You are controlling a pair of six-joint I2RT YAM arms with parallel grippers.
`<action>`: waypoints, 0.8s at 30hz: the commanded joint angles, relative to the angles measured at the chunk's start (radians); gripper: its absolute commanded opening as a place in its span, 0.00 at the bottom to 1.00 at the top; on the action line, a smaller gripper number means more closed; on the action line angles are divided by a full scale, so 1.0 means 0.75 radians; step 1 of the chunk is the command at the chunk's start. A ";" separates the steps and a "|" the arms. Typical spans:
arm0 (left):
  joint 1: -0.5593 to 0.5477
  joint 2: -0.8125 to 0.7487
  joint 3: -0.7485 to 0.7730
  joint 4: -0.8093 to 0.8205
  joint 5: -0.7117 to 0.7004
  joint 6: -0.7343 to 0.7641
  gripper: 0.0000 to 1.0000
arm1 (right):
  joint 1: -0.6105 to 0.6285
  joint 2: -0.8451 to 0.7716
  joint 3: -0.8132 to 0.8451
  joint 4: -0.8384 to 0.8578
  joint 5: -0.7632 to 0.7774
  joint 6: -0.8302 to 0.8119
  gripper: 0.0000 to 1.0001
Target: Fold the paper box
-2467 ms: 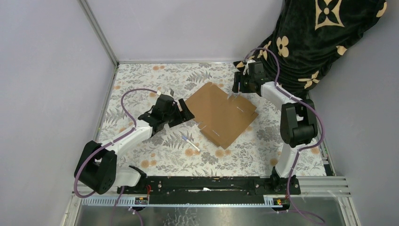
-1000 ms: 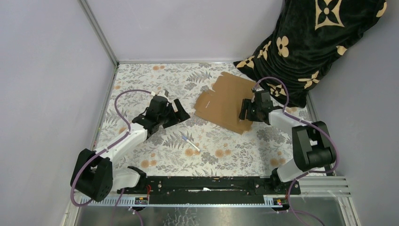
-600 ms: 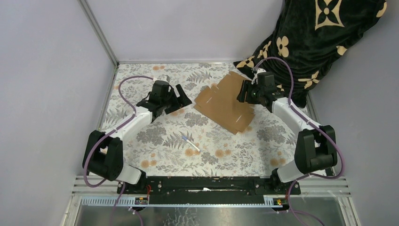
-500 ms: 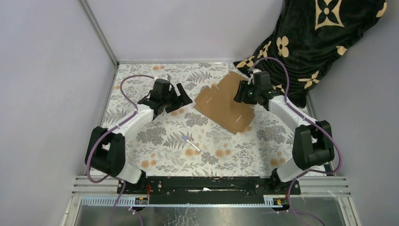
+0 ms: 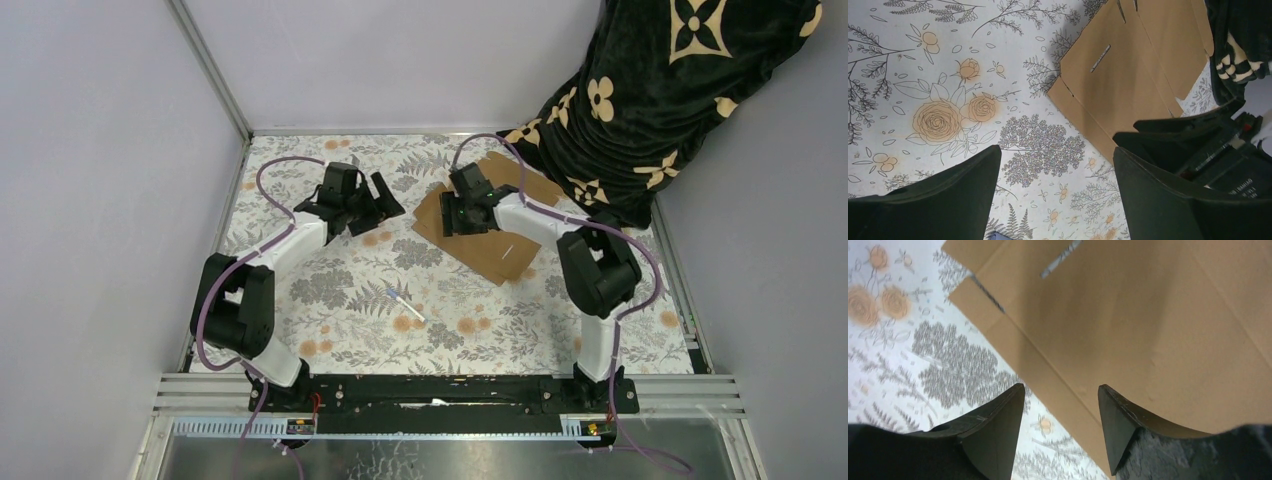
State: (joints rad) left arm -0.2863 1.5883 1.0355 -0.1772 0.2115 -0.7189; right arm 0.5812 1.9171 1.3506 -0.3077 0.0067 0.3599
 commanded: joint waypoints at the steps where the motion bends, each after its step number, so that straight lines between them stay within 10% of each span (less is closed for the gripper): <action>1: 0.010 -0.042 -0.042 0.054 0.025 0.014 0.89 | 0.049 0.107 0.159 -0.086 0.272 -0.003 0.64; 24: 0.015 -0.178 -0.180 0.071 0.009 -0.008 0.89 | 0.176 0.050 -0.222 -0.091 0.275 0.027 0.66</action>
State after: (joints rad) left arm -0.2832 1.4982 0.9203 -0.1707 0.2138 -0.7204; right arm 0.6617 1.9774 1.2900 -0.2741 0.2291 0.3637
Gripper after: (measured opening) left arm 0.895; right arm 0.655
